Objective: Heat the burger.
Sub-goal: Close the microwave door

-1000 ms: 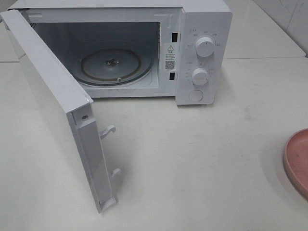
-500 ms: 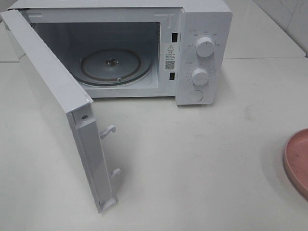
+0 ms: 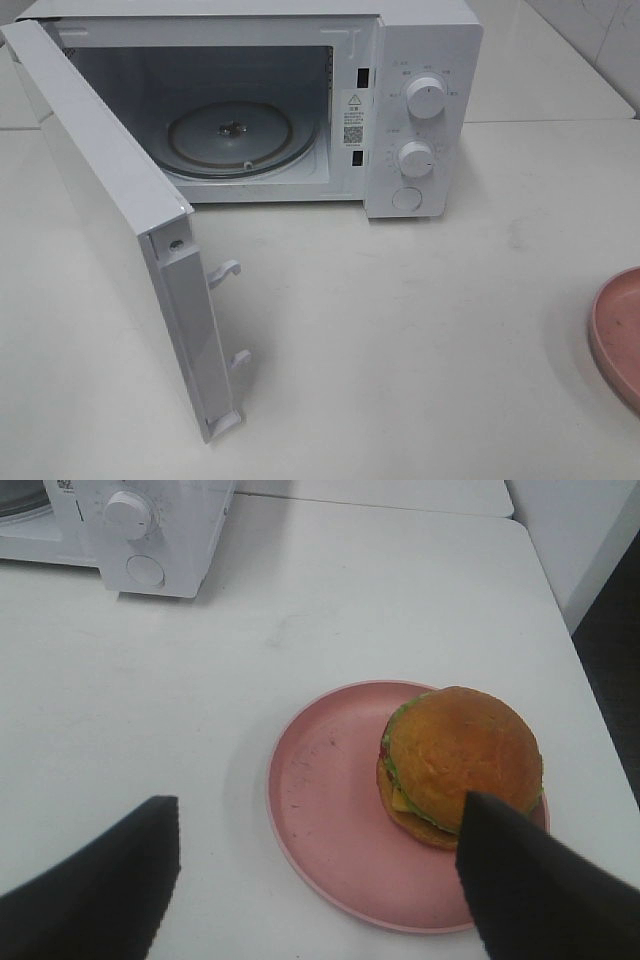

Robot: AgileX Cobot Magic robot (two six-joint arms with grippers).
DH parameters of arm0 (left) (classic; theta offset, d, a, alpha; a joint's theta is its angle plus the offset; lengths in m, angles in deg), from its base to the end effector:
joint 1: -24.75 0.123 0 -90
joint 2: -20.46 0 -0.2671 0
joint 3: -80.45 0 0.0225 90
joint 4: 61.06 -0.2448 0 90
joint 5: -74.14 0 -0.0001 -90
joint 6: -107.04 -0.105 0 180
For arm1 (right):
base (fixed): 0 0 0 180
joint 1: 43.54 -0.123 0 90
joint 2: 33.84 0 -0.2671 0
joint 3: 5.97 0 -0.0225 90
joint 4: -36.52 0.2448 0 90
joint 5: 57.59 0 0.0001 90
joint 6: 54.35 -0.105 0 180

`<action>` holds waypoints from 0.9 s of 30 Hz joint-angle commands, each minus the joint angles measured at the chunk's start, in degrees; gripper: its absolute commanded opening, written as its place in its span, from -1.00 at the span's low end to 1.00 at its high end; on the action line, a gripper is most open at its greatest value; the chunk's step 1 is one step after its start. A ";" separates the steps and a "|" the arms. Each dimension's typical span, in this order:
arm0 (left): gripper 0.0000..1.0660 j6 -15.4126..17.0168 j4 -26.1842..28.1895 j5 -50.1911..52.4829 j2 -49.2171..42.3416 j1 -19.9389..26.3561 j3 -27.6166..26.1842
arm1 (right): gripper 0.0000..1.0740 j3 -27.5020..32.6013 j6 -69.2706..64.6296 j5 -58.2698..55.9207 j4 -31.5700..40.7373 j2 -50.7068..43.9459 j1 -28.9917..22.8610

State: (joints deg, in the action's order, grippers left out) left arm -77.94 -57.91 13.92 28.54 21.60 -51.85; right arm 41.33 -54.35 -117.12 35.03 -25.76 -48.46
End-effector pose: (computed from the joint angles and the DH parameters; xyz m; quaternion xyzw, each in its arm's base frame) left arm 0.0193 -0.0061 0.2708 0.0612 0.8455 -0.0190 0.5301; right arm 0.0195 -0.0007 0.2738 -0.0357 0.8421 0.0101 0.5380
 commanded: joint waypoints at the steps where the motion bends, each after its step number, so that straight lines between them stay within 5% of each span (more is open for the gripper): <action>1: 0.88 0.29 0.23 0.69 -1.15 0.06 0.17 | 0.42 0.06 0.34 0.06 -0.46 -1.03 0.17; 10: 0.85 0.29 1.09 3.32 1.66 0.06 -1.38 | 0.42 0.06 0.34 0.06 -0.46 -1.03 0.17; 14: 0.67 0.29 1.20 8.54 6.07 0.06 -2.18 | 0.42 0.06 0.34 0.06 -0.46 -1.03 0.17; 17: 0.41 0.29 1.20 10.89 10.08 0.06 -2.18 | 0.42 0.06 0.34 0.06 -0.46 -1.03 0.17; 18: 0.12 0.34 1.32 12.32 13.06 0.06 -2.18 | 0.42 0.06 0.34 0.06 -0.46 -1.03 0.17; 19: 0.12 0.34 1.32 12.32 13.06 0.06 -2.18 | 0.42 0.06 0.34 0.06 -0.46 -1.03 0.17; 20: -0.19 0.46 1.49 13.41 15.70 0.06 -2.18 | 0.42 0.06 0.34 0.06 -0.46 -1.03 0.17; 22: -0.31 0.46 1.60 14.15 16.90 0.06 -2.18 | 0.42 0.06 0.34 0.06 -0.46 -1.03 0.17; 23: -0.60 0.46 1.83 16.04 19.71 0.06 -2.18 | 0.42 0.06 0.34 0.06 -0.46 -1.03 0.17; 25: -0.73 0.46 1.83 17.07 21.20 0.06 -2.18 | 0.42 0.06 0.34 0.06 -0.46 -1.03 0.17; 26: -1.00 0.34 1.83 19.37 24.12 0.06 -2.18 | 0.42 0.06 0.34 0.06 -0.46 -1.03 0.17; 27: -1.00 0.34 1.83 19.37 24.12 0.06 -2.18 | 0.42 0.06 0.34 0.06 -0.46 -1.03 0.17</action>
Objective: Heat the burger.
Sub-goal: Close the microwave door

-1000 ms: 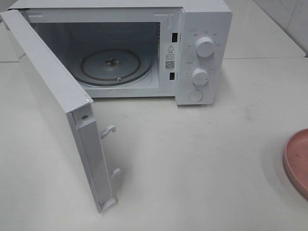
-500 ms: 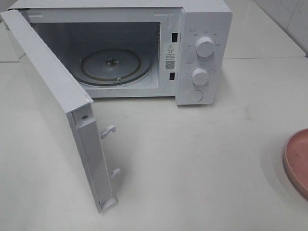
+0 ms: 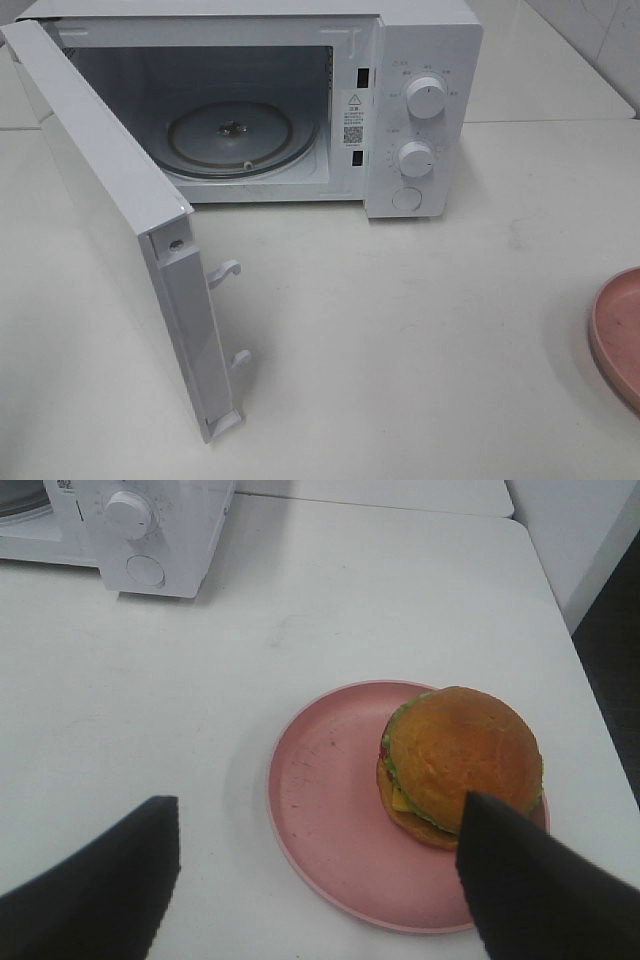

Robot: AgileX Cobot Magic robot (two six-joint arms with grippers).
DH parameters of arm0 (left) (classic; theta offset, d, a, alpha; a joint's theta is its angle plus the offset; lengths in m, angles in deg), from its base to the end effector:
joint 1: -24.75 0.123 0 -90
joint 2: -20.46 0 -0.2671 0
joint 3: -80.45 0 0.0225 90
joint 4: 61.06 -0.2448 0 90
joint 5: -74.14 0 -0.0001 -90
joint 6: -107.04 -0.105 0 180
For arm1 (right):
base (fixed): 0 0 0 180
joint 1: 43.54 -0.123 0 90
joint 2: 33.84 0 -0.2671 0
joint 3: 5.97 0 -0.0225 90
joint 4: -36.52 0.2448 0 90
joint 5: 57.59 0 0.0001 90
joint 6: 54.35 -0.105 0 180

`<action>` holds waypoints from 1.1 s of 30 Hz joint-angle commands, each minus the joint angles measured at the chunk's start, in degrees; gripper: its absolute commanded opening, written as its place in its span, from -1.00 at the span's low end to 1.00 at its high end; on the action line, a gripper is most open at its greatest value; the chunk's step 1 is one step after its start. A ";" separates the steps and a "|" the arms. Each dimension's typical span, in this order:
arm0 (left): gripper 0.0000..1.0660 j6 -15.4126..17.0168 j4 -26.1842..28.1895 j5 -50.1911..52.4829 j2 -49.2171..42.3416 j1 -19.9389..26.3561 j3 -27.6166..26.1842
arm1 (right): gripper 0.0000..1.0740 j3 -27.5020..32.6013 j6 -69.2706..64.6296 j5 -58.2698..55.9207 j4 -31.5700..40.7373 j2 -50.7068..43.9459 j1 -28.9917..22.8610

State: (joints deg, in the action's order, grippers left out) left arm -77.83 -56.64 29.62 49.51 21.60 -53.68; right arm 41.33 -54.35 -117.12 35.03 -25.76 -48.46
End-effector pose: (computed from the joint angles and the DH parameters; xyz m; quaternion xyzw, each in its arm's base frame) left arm 0.0879 -0.0105 0.2866 0.0503 0.8615 -0.0296 0.5044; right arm 0.0195 -0.0007 0.2738 -0.0357 0.8421 0.0101 0.5380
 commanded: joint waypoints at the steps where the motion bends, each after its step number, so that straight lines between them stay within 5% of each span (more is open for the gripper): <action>1: -1.00 0.06 0.52 5.10 4.35 0.06 -0.34 | 0.42 0.06 0.34 0.06 -0.46 -1.03 0.17; 6: -1.00 -0.57 -0.11 14.55 11.86 0.06 -0.11 | 0.42 0.06 0.34 0.06 -0.46 -1.03 0.17; 13: -1.00 -7.22 1.43 41.65 22.75 -0.11 7.79 | 0.42 0.06 0.34 0.06 -0.46 -1.03 0.17; 23: -1.00 -6.59 -1.55 74.94 38.39 -0.11 15.76 | 0.42 0.06 0.34 0.06 -0.46 -1.03 0.17; 26: -1.00 -3.50 -7.05 81.42 43.95 -0.11 16.04 | 0.42 0.06 0.34 0.06 -0.46 -1.03 0.17; 28: -1.00 2.58 -14.67 85.77 48.64 -0.11 16.04 | 0.42 0.06 0.34 0.06 -0.46 -1.03 0.17; 29: -1.00 2.58 -14.67 85.77 48.64 -0.11 16.04 | 0.42 0.06 0.34 0.06 -0.46 -1.03 0.17; 31: -1.00 9.45 -23.20 91.73 53.92 -0.11 15.58 | 0.42 0.06 0.34 0.06 -0.46 -1.03 0.17; 33: -1.00 10.89 -25.55 93.33 55.18 -0.11 15.13 | 0.42 0.06 0.34 0.06 -0.46 -1.03 0.17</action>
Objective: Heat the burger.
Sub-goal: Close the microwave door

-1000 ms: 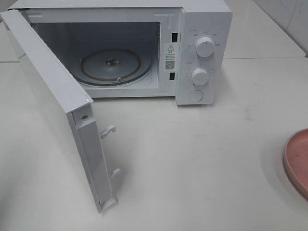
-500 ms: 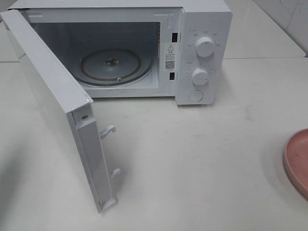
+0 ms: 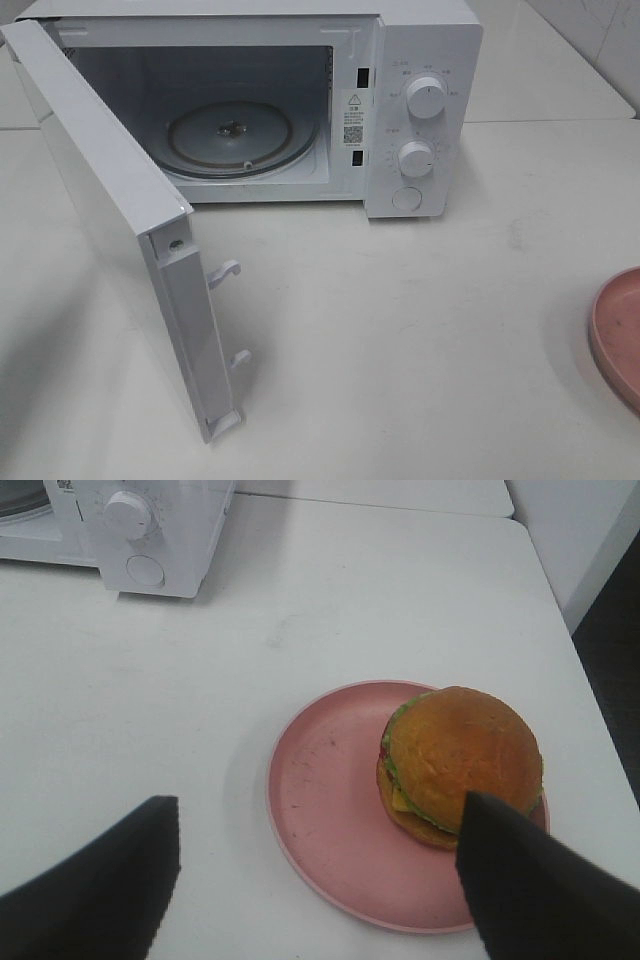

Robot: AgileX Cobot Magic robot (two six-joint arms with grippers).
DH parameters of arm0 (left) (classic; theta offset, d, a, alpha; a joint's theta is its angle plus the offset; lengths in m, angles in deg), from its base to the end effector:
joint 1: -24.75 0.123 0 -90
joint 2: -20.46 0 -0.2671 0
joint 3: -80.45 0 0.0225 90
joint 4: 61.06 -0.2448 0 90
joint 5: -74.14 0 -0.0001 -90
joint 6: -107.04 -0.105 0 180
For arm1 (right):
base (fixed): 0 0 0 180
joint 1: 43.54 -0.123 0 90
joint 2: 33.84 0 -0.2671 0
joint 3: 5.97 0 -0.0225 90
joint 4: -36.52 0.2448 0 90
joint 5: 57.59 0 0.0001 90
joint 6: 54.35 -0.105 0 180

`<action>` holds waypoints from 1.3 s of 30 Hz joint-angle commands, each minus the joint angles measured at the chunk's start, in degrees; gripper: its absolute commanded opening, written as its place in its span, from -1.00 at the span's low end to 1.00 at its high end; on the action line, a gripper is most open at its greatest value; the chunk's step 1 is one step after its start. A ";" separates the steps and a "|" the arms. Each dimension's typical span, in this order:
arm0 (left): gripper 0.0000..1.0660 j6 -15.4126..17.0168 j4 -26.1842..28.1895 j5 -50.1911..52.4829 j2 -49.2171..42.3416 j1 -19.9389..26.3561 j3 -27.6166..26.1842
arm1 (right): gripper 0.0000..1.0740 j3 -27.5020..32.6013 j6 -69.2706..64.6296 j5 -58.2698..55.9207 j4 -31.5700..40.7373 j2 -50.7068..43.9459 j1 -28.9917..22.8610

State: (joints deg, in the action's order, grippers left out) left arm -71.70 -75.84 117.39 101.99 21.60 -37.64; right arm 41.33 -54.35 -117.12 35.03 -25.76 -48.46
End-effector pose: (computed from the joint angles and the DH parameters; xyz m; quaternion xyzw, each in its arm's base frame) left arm 0.2246 -0.0307 0.1839 0.1409 0.7585 -0.0320 0.6354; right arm 0.0195 -0.0007 0.2738 -0.0357 0.8421 0.0101 0.5380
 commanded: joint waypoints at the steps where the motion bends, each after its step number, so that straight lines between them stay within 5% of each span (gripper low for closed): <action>1: -1.00 7.16 -10.49 7.96 4.93 -0.17 -2.06 | 0.42 0.06 0.34 0.06 -0.46 -1.03 0.17; 5: -1.00 8.48 -11.57 9.05 7.85 -2.41 -3.72 | 0.42 0.06 0.34 0.06 -0.46 -1.03 0.17; 9: -1.00 6.02 -9.45 9.05 11.40 -7.85 -5.44 | 0.42 0.06 0.34 0.06 -0.46 -1.03 0.17; 26: -1.00 -4.13 17.30 9.34 25.50 -29.16 -19.94 | 0.42 0.06 0.34 0.06 -0.46 -1.03 0.17; 39: -1.00 -8.65 28.65 8.08 35.35 -35.18 -34.03 | 0.42 0.06 0.34 0.06 -0.46 -1.03 0.17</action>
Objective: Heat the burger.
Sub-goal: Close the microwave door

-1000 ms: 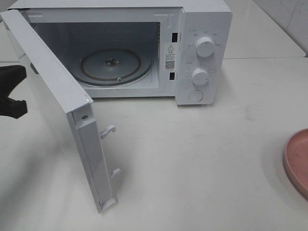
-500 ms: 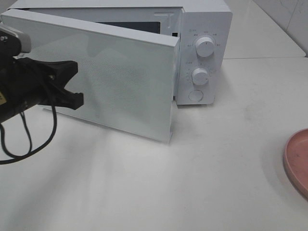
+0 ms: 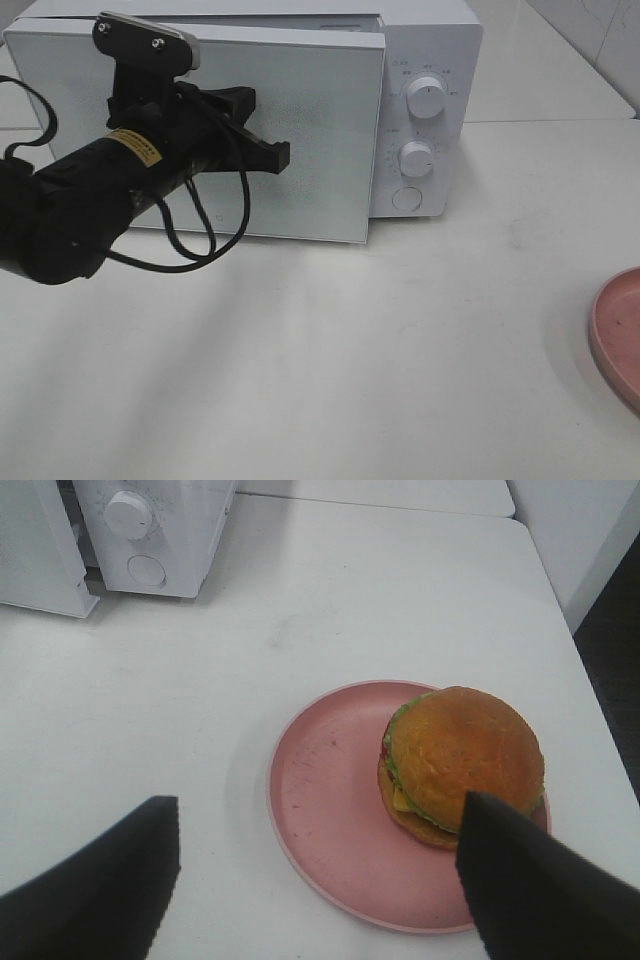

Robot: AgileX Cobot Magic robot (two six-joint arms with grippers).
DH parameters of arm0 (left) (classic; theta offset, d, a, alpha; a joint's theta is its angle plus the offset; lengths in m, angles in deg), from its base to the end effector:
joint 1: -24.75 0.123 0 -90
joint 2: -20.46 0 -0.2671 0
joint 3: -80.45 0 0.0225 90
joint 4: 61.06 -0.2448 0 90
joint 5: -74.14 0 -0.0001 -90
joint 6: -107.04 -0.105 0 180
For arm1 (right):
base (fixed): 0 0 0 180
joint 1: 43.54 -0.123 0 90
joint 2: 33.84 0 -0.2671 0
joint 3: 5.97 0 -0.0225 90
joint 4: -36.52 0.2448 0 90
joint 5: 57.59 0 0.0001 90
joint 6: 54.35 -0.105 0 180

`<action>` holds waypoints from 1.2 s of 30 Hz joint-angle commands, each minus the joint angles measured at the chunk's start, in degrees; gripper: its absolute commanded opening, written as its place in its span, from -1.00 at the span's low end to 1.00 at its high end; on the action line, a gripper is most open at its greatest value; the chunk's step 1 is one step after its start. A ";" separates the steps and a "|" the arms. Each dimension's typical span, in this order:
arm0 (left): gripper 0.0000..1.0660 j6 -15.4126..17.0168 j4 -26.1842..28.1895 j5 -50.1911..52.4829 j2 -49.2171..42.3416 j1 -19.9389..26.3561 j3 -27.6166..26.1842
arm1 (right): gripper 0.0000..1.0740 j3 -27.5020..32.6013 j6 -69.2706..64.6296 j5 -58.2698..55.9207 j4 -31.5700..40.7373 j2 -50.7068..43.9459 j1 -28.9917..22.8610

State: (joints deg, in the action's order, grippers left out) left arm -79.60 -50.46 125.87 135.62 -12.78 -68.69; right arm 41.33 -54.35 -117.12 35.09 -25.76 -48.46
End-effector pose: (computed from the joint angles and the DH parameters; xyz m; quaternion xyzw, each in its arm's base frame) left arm 0.3047 -0.2149 0.1656 0.1899 0.7107 -0.1666 0.6566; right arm 0.0195 -0.0006 0.2738 -0.0357 0.8421 0.0106 0.5380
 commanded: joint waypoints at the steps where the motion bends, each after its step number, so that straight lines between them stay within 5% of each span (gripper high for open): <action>1: -1.00 -0.74 3.95 -2.06 2.86 -0.80 -5.27 | 0.42 0.06 0.34 0.06 -0.52 -1.03 0.17; 7: -1.00 -1.66 7.33 -4.24 5.67 -0.80 -10.66 | 0.42 0.06 0.34 0.06 -0.52 -1.03 0.17; 12: -1.00 -5.79 12.55 -7.33 8.14 -0.80 -16.33 | 0.42 0.06 0.34 0.06 -0.52 -1.03 0.17; 19: -1.00 -7.16 13.69 -8.02 8.77 -0.57 -18.28 | 0.42 0.06 0.34 0.06 -0.52 -1.03 0.17; 36: -1.00 -9.57 13.64 -55.92 -0.69 -4.76 -18.22 | 0.42 0.06 0.34 0.06 -0.52 -1.03 0.17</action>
State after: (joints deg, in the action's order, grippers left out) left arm -89.17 -37.05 72.07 135.85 -17.30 -86.34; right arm 41.33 -54.35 -117.12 35.15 -25.76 -48.46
